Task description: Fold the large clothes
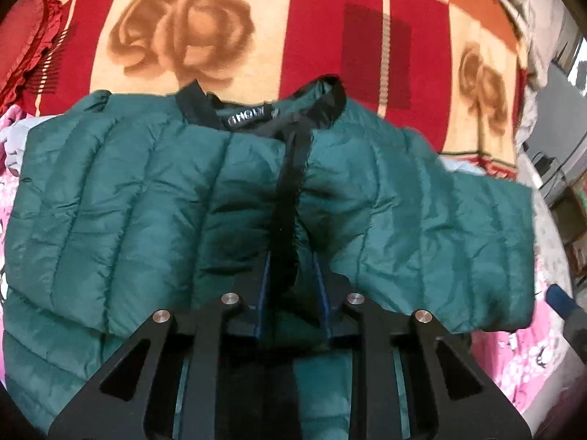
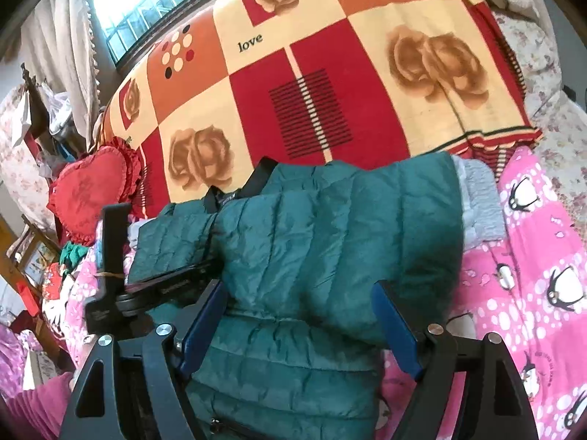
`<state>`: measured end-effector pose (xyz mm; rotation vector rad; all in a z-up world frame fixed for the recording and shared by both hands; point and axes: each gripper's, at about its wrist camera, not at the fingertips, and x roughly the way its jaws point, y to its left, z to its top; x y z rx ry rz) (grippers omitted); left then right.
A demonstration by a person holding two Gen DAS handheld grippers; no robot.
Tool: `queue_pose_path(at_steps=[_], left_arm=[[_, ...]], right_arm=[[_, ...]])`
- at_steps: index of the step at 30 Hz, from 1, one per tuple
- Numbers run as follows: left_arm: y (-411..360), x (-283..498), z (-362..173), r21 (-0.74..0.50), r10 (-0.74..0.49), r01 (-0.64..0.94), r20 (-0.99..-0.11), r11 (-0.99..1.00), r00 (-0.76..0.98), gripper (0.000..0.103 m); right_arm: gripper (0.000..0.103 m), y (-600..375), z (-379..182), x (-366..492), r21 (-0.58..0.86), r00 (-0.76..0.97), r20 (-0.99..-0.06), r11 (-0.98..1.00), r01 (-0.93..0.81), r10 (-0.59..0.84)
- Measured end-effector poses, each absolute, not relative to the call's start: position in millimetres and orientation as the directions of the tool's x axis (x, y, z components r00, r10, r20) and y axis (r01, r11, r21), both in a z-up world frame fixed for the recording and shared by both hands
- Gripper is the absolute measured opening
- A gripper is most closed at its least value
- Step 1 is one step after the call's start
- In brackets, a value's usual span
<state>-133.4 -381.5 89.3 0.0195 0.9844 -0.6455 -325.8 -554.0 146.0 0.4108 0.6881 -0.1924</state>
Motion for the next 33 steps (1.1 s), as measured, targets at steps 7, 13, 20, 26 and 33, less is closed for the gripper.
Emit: queue_pose_path(at_steps=[7, 13, 20, 26, 33], left_arm=[[-329, -129, 127, -0.259, -0.5, 0.482, -0.722, 0.837, 0.479, 0.011], [-267, -112, 154, -0.185, -0.421, 0.409, -0.663, 0.894, 0.619, 0.008], [-220, -84, 135, -0.257, -0.422, 0.35, -0.708, 0.901, 0.567, 0.008], [-242, -84, 116, -0.353, -0.506, 0.38, -0.73, 0.855, 0.459, 0.054], [-279, -87, 94, -0.434, -0.553, 0.35, -0.724, 0.83, 0.413, 0.079]], right_arm=[[0.079, -564, 152, -326, 0.326, 0.775, -0.625, 0.873, 0.361, -0.087], [0.079, -556, 143, -302, 0.307, 0.754, -0.652, 0.882, 0.358, -0.079], [0.079, -544, 125, -269, 0.318, 0.73, -0.681, 0.873, 0.369, -0.061], [0.079, -534, 128, -269, 0.282, 0.71, -0.701, 0.893, 0.351, -0.058], [0.079, -543, 140, -285, 0.262, 0.719, -0.688, 0.891, 0.371, -0.098]])
